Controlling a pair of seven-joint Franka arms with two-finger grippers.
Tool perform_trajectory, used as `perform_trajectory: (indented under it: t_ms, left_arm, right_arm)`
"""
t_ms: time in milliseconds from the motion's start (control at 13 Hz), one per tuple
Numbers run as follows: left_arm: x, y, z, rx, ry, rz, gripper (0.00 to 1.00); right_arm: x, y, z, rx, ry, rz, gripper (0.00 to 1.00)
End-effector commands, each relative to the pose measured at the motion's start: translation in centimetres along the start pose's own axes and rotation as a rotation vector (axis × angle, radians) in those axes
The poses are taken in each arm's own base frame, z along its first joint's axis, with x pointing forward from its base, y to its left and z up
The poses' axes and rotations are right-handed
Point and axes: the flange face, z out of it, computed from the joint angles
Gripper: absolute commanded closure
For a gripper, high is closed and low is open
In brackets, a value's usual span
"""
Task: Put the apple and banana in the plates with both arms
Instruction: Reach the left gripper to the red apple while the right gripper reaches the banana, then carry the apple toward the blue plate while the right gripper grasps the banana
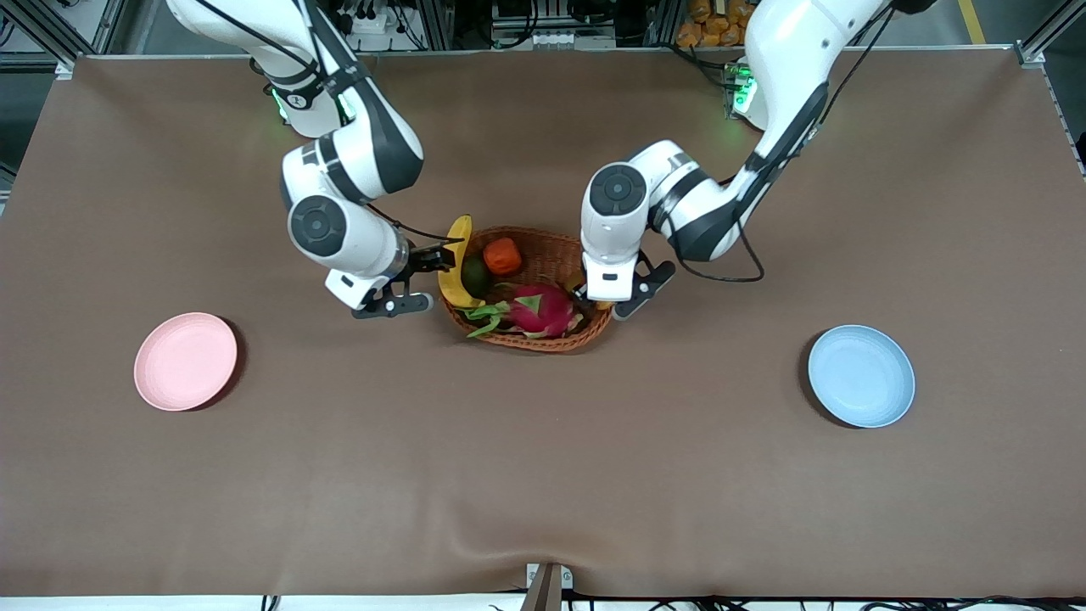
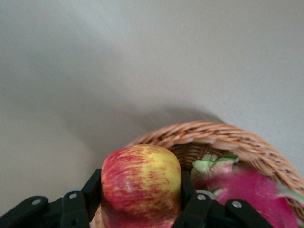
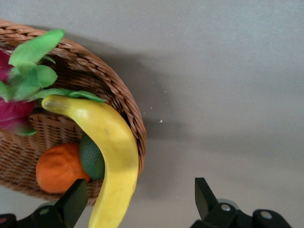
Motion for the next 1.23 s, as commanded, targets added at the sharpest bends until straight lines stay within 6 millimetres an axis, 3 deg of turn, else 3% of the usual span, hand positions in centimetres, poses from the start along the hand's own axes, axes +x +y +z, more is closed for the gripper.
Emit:
perform_trajectory:
  t_ms: [0,231,308,538,615,692,769,1000,1154]
  left_arm:
    - [2.9,-2.2,-7.4,-0.012,0.082,0.086,1.00]
    - [10.8,-5.4,-11.3,-0.016,0.041,0.210,1.00]
    - [14.3,-7.0,-11.6,-0.004,0.031,0.255,1.00]
    - [21.6,-11.3,-11.4,0.003,-0.007,0.355,1.00]
    - [24.3,-13.0,-10.9,0.008,-0.016,0.392,1.00]
    - [26.8,-14.9,-10.2,0.015,-0.026,0.431,1.00]
    - [29.2,-16.7,-9.4,0.015,-0.038,0.467,1.00]
    - [34.3,-21.6,-5.3,-0.011,-0.052,0.566,1.00]
    - [37.0,-24.2,-1.8,-0.062,-0.028,0.637,1.00]
  right_arm:
    - [-1.2,-1.3,1.7,0.005,0.020,0.034,0.00]
    - [-1.6,-2.8,3.6,-0.009,0.012,0.069,0.00]
    - [-1.7,-3.4,4.2,-0.011,0.017,0.073,0.00]
    - [-1.8,-3.6,4.8,-0.017,0.017,0.084,0.01]
    - [-1.7,-3.6,4.8,-0.016,0.018,0.084,0.30]
    - [-1.7,-3.6,4.8,-0.015,0.022,0.084,0.48]
    - [-1.7,-3.6,4.9,-0.016,0.021,0.085,0.59]
    - [-1.6,-3.4,5.0,-0.017,0.019,0.086,0.77]
    - [-1.5,-2.8,3.7,-0.009,0.023,0.098,0.79]
